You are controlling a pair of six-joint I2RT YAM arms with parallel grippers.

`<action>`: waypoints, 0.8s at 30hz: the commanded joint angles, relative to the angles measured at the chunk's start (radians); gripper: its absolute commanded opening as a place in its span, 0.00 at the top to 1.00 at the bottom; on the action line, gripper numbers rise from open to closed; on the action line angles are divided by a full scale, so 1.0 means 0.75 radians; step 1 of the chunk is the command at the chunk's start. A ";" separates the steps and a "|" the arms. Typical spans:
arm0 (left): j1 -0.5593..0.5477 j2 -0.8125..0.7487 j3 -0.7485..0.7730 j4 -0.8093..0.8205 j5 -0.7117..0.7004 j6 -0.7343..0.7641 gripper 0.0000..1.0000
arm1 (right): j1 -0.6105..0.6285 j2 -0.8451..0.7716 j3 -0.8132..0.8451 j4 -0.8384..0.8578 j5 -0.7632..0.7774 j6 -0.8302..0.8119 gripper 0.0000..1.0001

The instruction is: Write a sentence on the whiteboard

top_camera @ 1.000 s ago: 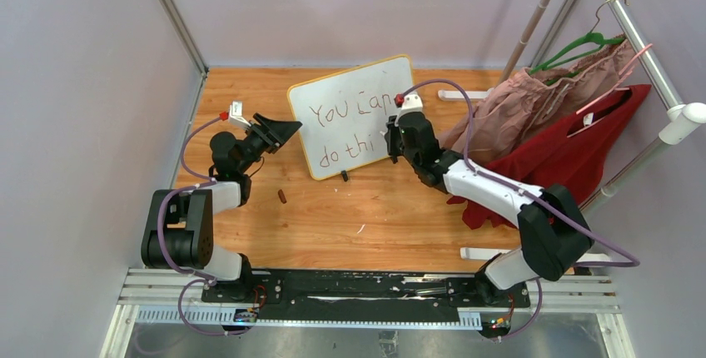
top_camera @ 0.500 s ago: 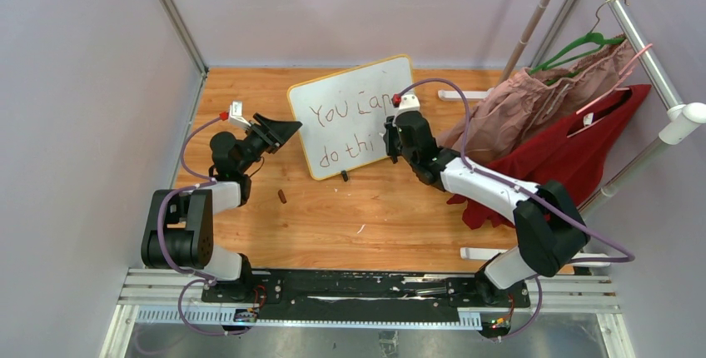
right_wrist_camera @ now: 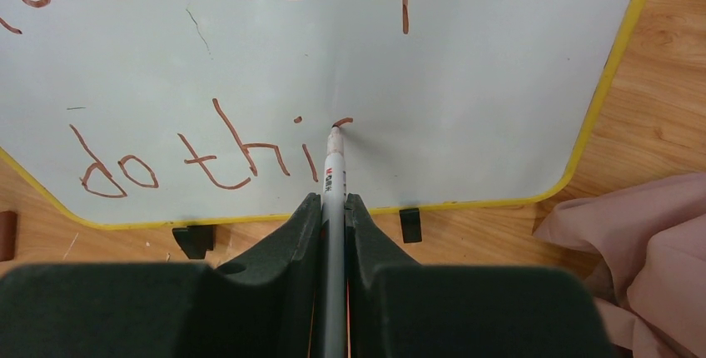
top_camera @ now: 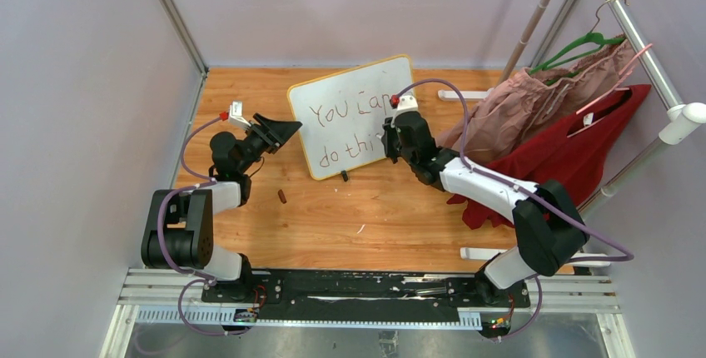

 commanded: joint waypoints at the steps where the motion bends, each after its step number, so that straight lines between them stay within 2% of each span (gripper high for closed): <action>1: -0.006 -0.019 -0.013 0.054 0.018 0.002 0.43 | 0.012 0.023 -0.006 -0.048 0.014 0.002 1.00; 24: -0.006 -0.018 -0.015 0.054 0.018 0.003 0.43 | -0.056 -0.020 -0.039 -0.073 0.075 0.021 1.00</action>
